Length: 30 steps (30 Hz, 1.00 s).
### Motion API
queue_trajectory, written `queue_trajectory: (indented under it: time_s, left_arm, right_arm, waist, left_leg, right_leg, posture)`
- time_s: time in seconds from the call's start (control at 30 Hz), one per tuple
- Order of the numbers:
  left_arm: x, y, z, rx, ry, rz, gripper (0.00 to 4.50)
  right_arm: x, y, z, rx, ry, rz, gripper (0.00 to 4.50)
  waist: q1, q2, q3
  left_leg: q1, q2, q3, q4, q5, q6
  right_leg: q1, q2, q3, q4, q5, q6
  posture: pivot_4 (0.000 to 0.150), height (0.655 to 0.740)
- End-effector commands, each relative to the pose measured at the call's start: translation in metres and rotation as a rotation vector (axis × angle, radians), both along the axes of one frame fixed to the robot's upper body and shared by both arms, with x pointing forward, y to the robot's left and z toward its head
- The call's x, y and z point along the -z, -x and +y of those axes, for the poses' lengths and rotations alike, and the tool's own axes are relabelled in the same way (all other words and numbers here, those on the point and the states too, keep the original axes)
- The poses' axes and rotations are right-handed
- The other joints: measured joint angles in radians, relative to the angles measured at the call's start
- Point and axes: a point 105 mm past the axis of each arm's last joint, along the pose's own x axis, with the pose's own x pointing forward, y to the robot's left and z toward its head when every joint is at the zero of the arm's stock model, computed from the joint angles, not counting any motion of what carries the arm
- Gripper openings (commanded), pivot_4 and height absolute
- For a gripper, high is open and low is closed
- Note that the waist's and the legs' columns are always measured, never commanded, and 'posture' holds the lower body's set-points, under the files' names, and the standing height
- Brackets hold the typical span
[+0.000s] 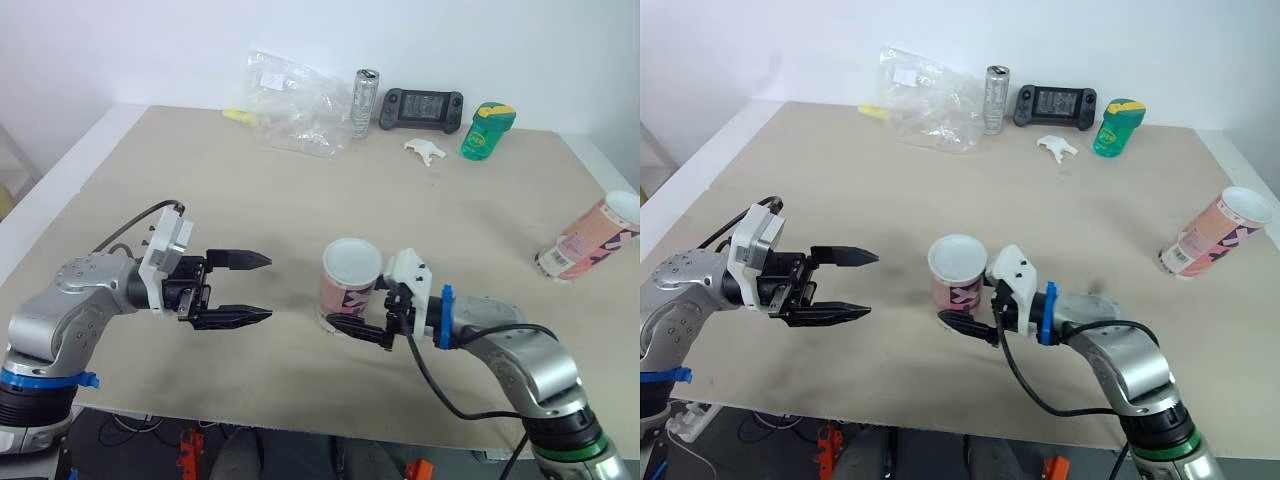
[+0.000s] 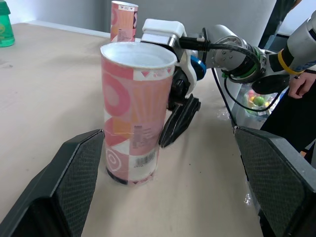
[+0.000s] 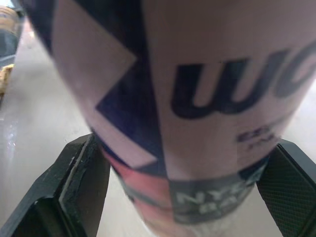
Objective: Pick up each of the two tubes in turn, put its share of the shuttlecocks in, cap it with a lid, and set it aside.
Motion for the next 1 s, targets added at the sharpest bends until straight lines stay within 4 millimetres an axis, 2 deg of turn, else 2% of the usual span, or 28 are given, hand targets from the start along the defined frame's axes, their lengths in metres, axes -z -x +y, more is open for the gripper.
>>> queue_trajectory:
  time_s: [0.03,0.07,0.13,0.2,0.27,0.4,0.43,0.57,0.67,0.77,0.83,1.0]
  left_arm:
    - [-0.005,0.000,-0.002,0.011,-0.016,-0.045,4.50]
    - [-0.004,-0.001,-0.003,0.014,-0.019,-0.047,4.50]
    - [-0.002,-0.002,-0.005,0.016,-0.022,-0.047,4.50]
    - [0.000,-0.003,-0.006,0.020,-0.024,-0.049,4.50]
    - [0.001,-0.004,-0.008,0.025,-0.024,-0.049,4.50]
    - [0.000,-0.014,-0.017,0.042,-0.003,-0.053,4.50]
    - [-0.002,-0.017,-0.021,0.044,0.005,-0.059,4.50]
    - [-0.016,-0.035,-0.037,0.044,0.056,-0.102,4.50]
    - [-0.021,-0.042,-0.044,0.048,0.081,-0.107,4.50]
    - [-0.023,-0.046,-0.050,0.058,0.089,-0.111,4.50]
    - [-0.024,-0.050,-0.053,0.056,0.096,-0.112,4.50]
    - [-0.024,-0.052,-0.058,0.064,0.099,-0.120,4.50]
  right_arm:
    - [-0.004,-0.001,0.008,-0.011,-0.015,-0.036,3.99]
    - [-0.005,-0.003,0.008,0.001,-0.024,-0.032,3.77]
    - [-0.006,-0.004,0.007,0.008,-0.026,-0.036,2.92]
    - [-0.009,-0.005,0.004,0.022,-0.029,-0.038,2.45]
    - [-0.012,-0.004,0.000,0.030,-0.038,-0.042,2.45]
    - [-0.030,-0.013,-0.028,0.137,-0.053,-0.092,2.45]
    - [-0.035,-0.019,-0.040,0.188,-0.056,-0.109,2.45]
    - [-0.059,-0.051,-0.115,0.541,-0.062,-0.226,2.45]
    - [-0.063,-0.063,-0.159,0.736,-0.053,-0.250,2.45]
    - [-0.059,-0.072,-0.195,0.896,-0.054,-0.233,2.45]
    - [-0.054,-0.074,-0.208,0.948,-0.059,-0.214,2.45]
    - [-0.035,-0.078,-0.220,0.989,-0.056,-0.160,2.45]
  waist:
    - [0.000,0.000,0.000]
    - [0.000,0.000,0.000]
    - [0.000,0.000,0.000]
    - [0.000,0.000,0.000]
    - [0.000,0.000,0.000]
    - [0.014,0.000,0.000]
    - [0.015,0.000,0.000]
    - [0.023,-0.001,0.001]
    - [0.021,-0.001,0.001]
    - [0.015,-0.001,0.001]
    - [0.015,-0.001,0.001]
    - [0.015,0.000,0.001]
  left_leg:
    - [0.000,0.000,0.000,0.000,0.000,0.000]
    - [0.000,0.000,0.000,0.000,0.000,0.000]
    - [0.000,0.000,0.000,0.000,0.000,0.000]
    - [0.000,0.000,0.000,0.000,0.000,0.000]
    - [0.000,0.000,0.000,0.000,0.000,0.000]
    - [0.000,-0.001,0.000,0.000,0.000,0.000]
    - [0.000,-0.001,0.000,0.001,0.000,0.000]
    - [-0.001,-0.001,0.000,0.003,0.000,0.000]
    - [-0.001,-0.002,0.001,0.003,0.000,0.000]
    - [0.000,-0.001,0.001,0.002,0.000,0.000]
    - [0.000,-0.001,0.001,0.001,0.000,0.000]
    - [0.000,-0.002,0.001,0.001,0.000,0.000]
  right_leg:
    - [0.000,0.000,0.000,0.000,0.000,0.000]
    - [0.000,0.000,0.000,0.000,0.000,0.000]
    - [0.000,0.000,0.000,0.000,0.000,0.000]
    - [0.000,0.000,0.000,0.000,0.000,0.000]
    - [0.000,0.000,0.000,0.000,0.000,0.000]
    - [0.000,0.000,0.000,0.000,0.000,0.000]
    - [0.000,0.000,0.000,0.000,0.001,0.001]
    - [0.002,-0.001,0.000,0.000,0.001,0.002]
    - [0.002,-0.001,0.001,-0.001,0.002,0.002]
    - [0.001,-0.001,0.001,-0.001,0.003,-0.002]
    - [0.001,0.000,0.001,-0.001,0.004,-0.004]
    - [0.001,-0.001,0.002,0.000,0.004,-0.004]
  posture:
    - [0.150,0.7400]
    - [0.150,0.7400]
    - [0.150,0.7400]
    - [0.150,0.7400]
    - [0.150,0.7400]
    - [0.150,0.7400]
    - [0.150,0.7400]
    - [0.150,0.7400]
    - [0.150,0.7400]
    - [0.150,0.7400]
    - [0.150,0.7400]
    - [0.150,0.7400]
